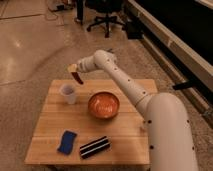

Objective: Place the pepper in the ceramic cup

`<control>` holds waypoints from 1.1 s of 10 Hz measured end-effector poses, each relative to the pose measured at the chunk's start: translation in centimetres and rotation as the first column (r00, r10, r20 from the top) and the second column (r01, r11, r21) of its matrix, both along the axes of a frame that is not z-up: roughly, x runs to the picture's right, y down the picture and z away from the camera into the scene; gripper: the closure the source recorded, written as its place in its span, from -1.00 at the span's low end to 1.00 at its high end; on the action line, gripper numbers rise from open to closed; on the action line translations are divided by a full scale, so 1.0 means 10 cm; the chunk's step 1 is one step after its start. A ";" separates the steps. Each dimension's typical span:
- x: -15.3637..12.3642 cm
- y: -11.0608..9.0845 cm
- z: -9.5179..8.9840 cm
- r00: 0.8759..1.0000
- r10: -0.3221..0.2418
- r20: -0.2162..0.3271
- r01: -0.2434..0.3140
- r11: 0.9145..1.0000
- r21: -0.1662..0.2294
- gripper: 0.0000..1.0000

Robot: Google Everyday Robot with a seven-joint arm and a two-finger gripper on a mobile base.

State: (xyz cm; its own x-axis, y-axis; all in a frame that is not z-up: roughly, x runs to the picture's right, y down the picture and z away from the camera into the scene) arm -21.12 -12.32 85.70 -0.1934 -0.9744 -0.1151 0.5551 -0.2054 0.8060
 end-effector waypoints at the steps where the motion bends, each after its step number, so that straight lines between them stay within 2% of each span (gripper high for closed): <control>1: -0.12 0.04 -0.03 1.000 -0.010 0.024 0.010 1.000 0.002 1.00; 5: -0.43 0.13 -0.11 0.995 -0.038 0.088 0.038 0.999 0.004 1.00; 6: -0.49 0.16 -0.12 0.994 -0.046 0.100 0.046 0.999 0.006 0.95; 10: -0.60 0.26 -0.13 0.990 -0.053 0.129 0.053 0.999 0.003 0.21; 11: -0.58 0.29 -0.11 0.990 -0.047 0.131 0.047 0.999 -0.001 -0.03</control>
